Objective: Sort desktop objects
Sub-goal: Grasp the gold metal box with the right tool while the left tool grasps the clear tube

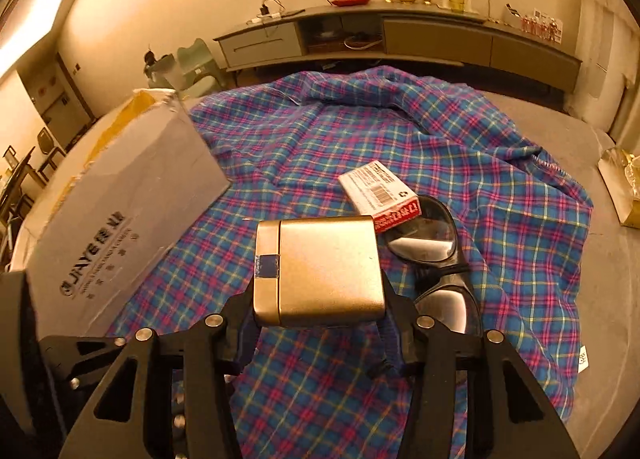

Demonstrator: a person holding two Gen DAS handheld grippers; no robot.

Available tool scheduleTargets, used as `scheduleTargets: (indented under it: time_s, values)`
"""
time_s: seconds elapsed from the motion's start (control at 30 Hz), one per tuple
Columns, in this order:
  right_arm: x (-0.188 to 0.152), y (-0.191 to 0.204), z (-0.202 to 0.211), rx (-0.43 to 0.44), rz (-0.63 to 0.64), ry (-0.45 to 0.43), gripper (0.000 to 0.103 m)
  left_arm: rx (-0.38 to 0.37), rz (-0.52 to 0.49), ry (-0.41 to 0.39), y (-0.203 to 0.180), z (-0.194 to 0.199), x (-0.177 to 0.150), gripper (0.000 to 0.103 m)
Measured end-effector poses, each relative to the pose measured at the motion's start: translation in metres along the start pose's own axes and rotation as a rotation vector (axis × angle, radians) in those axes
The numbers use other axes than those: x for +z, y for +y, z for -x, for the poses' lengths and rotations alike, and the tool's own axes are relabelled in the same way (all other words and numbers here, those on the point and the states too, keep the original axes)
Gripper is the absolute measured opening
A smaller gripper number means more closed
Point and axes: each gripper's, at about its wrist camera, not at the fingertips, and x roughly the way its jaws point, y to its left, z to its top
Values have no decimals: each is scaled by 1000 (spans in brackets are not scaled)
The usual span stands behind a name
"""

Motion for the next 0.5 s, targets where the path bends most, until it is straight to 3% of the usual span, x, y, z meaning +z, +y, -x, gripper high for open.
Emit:
scheduleTargets:
  time_s: [0.5]
  values:
    - [-8, 9, 39, 39, -37, -61, 52, -63, 93, -94, 30, 73, -2, 20]
